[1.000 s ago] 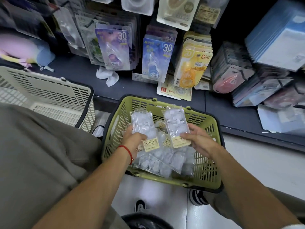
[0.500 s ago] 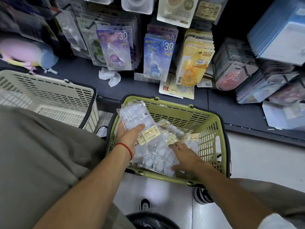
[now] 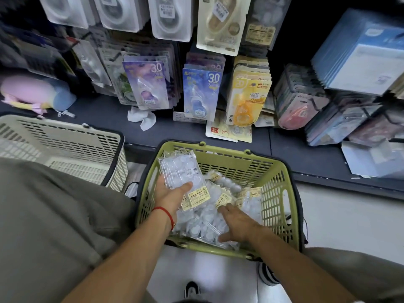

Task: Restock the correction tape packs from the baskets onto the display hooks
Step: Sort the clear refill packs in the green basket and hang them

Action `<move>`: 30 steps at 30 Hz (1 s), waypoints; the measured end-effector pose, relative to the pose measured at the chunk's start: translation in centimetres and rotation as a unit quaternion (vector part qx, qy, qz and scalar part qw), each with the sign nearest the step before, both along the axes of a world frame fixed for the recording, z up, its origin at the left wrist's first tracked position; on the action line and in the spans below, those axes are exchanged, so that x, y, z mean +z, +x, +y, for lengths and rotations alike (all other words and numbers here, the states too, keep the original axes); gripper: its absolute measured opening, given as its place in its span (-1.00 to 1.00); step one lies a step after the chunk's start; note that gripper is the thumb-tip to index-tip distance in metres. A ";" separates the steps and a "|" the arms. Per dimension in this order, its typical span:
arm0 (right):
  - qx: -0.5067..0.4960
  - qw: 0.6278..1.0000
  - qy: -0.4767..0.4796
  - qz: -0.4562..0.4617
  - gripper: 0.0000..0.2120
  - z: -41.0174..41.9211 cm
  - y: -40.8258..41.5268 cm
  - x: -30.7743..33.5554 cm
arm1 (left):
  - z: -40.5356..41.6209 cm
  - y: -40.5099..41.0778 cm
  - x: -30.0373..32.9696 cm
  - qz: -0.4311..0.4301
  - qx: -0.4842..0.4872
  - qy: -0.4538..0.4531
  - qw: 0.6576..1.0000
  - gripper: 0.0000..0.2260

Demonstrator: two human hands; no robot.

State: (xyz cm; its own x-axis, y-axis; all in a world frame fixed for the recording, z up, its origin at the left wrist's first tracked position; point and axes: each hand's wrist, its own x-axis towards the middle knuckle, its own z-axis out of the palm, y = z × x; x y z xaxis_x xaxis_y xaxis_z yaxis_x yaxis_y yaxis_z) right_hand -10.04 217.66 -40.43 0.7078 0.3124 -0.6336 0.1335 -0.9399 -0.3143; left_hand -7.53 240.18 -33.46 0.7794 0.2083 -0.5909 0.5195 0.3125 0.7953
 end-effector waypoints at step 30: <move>-0.370 0.701 0.540 -0.281 -0.79 -2.6 12.6 34.0 | -2.3 13.2 26.1 -0.410 -0.133 0.258 0.865 -0.42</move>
